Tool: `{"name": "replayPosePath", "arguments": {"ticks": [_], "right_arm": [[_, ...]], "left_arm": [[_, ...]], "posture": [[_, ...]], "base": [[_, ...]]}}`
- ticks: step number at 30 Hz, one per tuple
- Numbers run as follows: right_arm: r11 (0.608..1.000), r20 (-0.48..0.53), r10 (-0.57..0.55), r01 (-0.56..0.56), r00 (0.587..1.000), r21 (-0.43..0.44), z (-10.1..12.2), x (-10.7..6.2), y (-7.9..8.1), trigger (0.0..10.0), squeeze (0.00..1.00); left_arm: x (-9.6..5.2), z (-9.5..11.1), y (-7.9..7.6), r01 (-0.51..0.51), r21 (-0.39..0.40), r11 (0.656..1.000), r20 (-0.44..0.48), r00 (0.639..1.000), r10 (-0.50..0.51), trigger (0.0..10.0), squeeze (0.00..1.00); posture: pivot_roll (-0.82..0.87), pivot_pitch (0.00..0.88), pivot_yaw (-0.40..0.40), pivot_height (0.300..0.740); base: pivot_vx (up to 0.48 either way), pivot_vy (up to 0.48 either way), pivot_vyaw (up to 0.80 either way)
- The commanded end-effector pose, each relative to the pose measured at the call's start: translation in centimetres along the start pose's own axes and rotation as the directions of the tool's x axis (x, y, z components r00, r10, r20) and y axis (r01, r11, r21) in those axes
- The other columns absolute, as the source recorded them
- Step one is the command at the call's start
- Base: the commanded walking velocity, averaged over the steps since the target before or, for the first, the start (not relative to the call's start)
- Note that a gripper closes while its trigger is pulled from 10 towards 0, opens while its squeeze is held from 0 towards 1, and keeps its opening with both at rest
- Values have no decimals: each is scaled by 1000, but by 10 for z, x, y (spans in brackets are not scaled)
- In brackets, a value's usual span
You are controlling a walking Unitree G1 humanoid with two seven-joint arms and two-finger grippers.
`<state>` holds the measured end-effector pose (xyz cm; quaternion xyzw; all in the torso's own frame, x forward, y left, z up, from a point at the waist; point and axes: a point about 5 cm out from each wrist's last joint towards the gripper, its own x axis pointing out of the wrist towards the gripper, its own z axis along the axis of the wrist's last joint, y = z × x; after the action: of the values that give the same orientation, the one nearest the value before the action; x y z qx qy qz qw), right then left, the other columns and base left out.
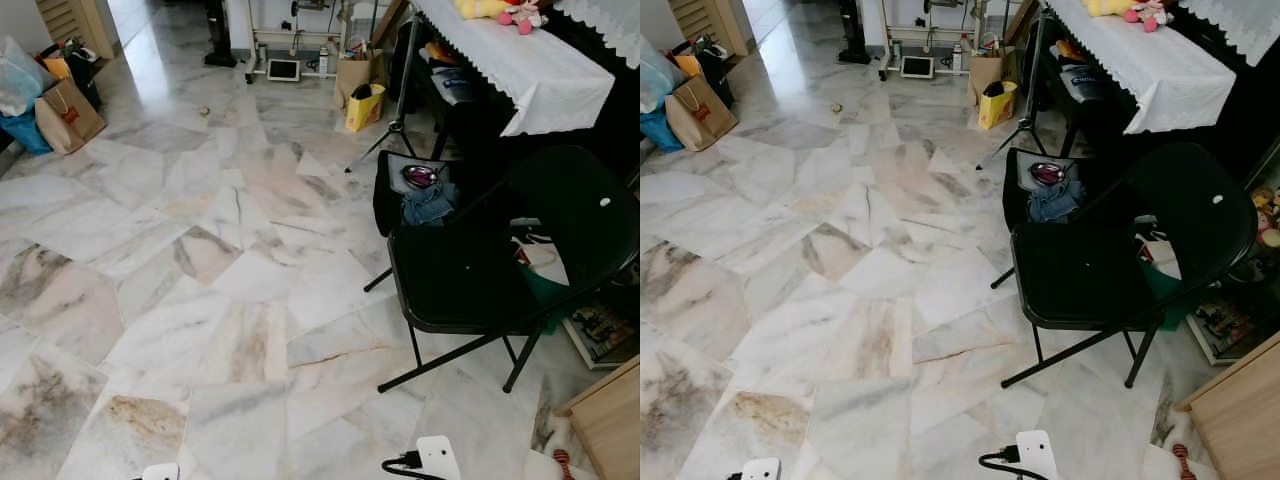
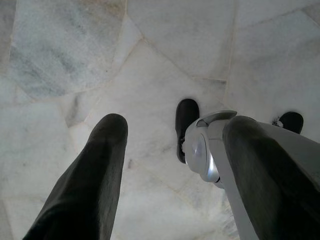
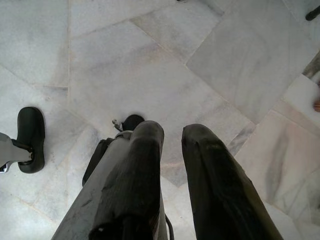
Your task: Hang keys on a hook
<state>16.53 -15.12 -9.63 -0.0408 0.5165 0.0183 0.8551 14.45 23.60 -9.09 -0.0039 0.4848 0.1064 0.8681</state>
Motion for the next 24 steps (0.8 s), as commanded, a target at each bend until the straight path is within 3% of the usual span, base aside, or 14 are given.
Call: {"name": "replayPosePath", "arguments": {"ticks": [1,24], "right_arm": [[968,100,-88,62,991,243,37,-15,-111,10000,0],[961,117,-49,15,992,277,40,-15,-111,10000,0]], "left_arm": [[1,2,-8,125,-22,992,-29,992,-125,10000,0],[1,6,-7,114,-19,993,-10,993,-114,10000,0]], "posture": [[129,82,-86,740],[147,92,-88,740]], "base": [[0,0,0],[0,0,0]]}}
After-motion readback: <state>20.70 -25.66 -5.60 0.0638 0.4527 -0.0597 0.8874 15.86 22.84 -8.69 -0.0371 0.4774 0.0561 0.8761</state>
